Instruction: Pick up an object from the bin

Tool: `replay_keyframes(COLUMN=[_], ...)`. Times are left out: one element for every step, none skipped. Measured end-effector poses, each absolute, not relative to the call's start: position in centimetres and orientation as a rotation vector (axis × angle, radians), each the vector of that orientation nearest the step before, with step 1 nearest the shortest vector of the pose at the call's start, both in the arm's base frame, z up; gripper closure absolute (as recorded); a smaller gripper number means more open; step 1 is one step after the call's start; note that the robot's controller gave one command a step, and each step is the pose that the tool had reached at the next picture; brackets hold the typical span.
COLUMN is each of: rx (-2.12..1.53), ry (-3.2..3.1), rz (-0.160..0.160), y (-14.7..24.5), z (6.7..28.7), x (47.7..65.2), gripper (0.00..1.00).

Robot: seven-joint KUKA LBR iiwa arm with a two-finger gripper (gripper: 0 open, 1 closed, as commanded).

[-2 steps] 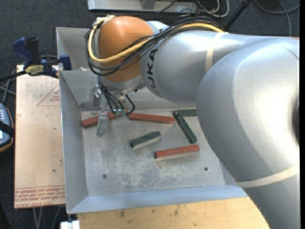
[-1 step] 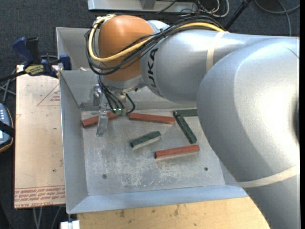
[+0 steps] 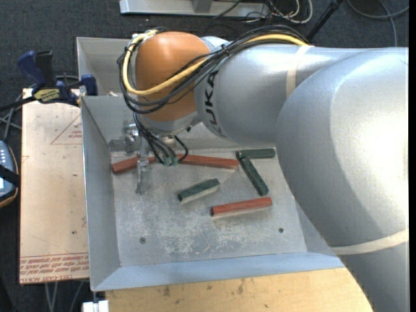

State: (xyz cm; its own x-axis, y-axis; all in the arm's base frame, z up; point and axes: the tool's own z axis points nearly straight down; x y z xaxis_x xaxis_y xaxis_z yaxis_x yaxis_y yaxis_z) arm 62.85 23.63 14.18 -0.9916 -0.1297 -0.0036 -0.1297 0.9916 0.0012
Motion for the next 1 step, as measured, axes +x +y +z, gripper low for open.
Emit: replay_keyframes(rx=[-0.356], ry=[3.109], rz=[0.006], y=[22.69], z=[9.37], x=[64.82], gripper=[0.0])
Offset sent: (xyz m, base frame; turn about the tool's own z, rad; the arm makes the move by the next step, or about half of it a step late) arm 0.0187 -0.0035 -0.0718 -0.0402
